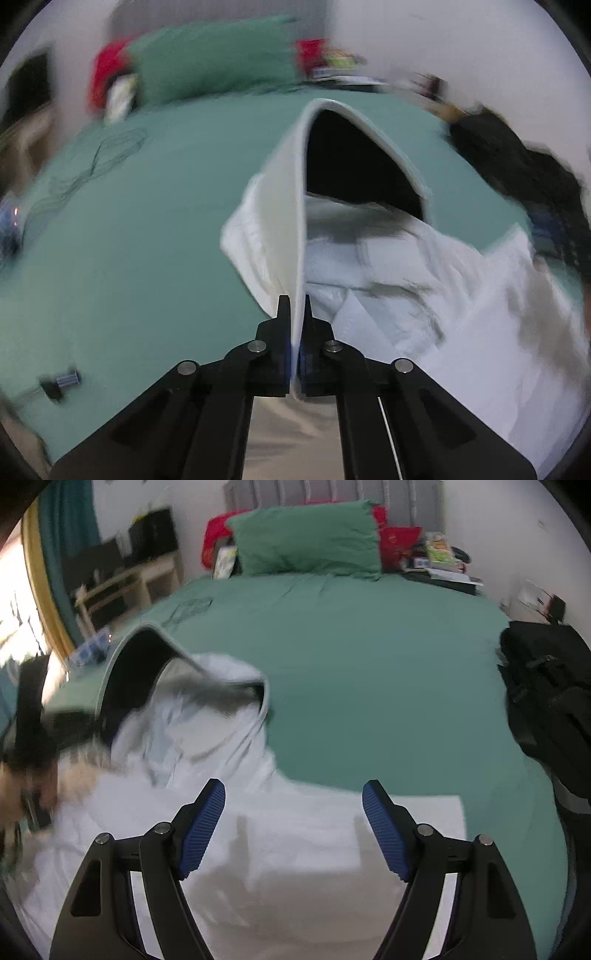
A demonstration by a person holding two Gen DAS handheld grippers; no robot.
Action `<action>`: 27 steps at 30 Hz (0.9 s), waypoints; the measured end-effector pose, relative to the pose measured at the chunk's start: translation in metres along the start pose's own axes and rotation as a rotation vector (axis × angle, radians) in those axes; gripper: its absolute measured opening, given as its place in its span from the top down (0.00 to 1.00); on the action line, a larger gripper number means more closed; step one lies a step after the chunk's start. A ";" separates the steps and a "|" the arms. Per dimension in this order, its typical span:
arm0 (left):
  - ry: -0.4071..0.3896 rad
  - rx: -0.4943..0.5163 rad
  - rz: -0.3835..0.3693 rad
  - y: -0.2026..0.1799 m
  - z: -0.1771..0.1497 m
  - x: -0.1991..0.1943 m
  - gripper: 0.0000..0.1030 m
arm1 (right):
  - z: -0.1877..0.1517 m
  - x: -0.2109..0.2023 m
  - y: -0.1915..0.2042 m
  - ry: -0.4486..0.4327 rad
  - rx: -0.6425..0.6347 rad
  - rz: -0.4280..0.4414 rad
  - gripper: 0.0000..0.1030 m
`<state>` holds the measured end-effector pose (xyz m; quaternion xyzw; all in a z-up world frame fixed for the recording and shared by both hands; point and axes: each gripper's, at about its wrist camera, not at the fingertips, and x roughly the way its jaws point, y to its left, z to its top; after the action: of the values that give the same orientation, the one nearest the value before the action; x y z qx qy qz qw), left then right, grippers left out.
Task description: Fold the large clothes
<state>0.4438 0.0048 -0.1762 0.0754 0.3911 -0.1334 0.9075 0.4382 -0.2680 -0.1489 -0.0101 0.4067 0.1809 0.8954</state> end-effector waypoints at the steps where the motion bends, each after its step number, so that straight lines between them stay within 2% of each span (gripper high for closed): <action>1: 0.001 0.090 0.011 -0.015 -0.003 -0.003 0.97 | 0.007 0.001 -0.006 -0.021 0.014 0.024 0.25; 3: 0.006 0.193 0.020 -0.031 -0.011 -0.009 0.97 | 0.024 0.005 -0.013 -0.057 0.023 0.021 0.25; 7: 0.029 0.294 0.062 -0.029 -0.027 -0.016 0.97 | 0.067 0.022 -0.018 -0.108 0.043 0.079 0.23; 8: 0.036 0.307 0.070 -0.024 -0.030 -0.019 0.97 | 0.081 0.041 -0.016 -0.068 0.035 0.128 0.18; 11: 0.054 0.309 0.077 -0.007 -0.030 -0.026 0.96 | 0.104 0.094 -0.009 0.072 0.022 0.179 0.17; 13: 0.072 0.253 0.077 0.004 -0.028 -0.029 0.96 | 0.108 0.122 -0.003 0.152 0.005 0.201 0.17; 14: 0.087 0.190 0.077 0.014 -0.026 -0.032 0.94 | 0.106 0.136 0.002 0.195 0.000 0.225 0.17; 15: 0.094 0.114 0.063 0.024 -0.025 -0.037 0.86 | 0.104 0.144 0.004 0.227 0.007 0.260 0.17; 16: 0.092 0.053 0.040 0.032 -0.025 -0.041 0.70 | 0.099 0.153 0.006 0.269 0.022 0.300 0.17; 17: 0.084 -0.018 0.005 0.042 -0.027 -0.048 0.62 | 0.091 0.165 0.008 0.341 0.051 0.353 0.16; 18: 0.070 -0.080 -0.021 0.052 -0.029 -0.054 0.53 | 0.086 0.164 0.011 0.333 0.045 0.359 0.16; 19: 0.058 -0.121 -0.036 0.062 -0.031 -0.058 0.52 | 0.084 0.160 0.014 0.305 0.019 0.358 0.16; 20: 0.048 -0.163 -0.053 0.070 -0.032 -0.063 0.52 | 0.080 0.160 0.018 0.331 0.003 0.390 0.19; 21: 0.041 -0.203 -0.060 0.078 -0.034 -0.065 0.52 | 0.077 0.157 0.019 0.328 -0.008 0.402 0.52; 22: 0.039 -0.229 -0.059 0.082 -0.034 -0.066 0.50 | 0.074 0.155 0.021 0.339 -0.025 0.416 0.77; 23: 0.037 -0.254 -0.053 0.086 -0.032 -0.066 0.49 | 0.069 0.155 0.021 0.365 -0.034 0.412 0.84; 25: 0.036 -0.282 -0.027 0.090 -0.030 -0.062 0.47 | 0.063 0.144 0.021 0.335 -0.060 0.396 0.87; 27: 0.028 -0.320 -0.025 0.093 -0.022 -0.057 0.47 | 0.058 0.129 0.018 0.279 -0.125 0.299 0.89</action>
<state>0.4194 0.1087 -0.1465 -0.0733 0.4210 -0.0796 0.9006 0.5523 -0.2010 -0.2021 -0.0299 0.5119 0.3335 0.7911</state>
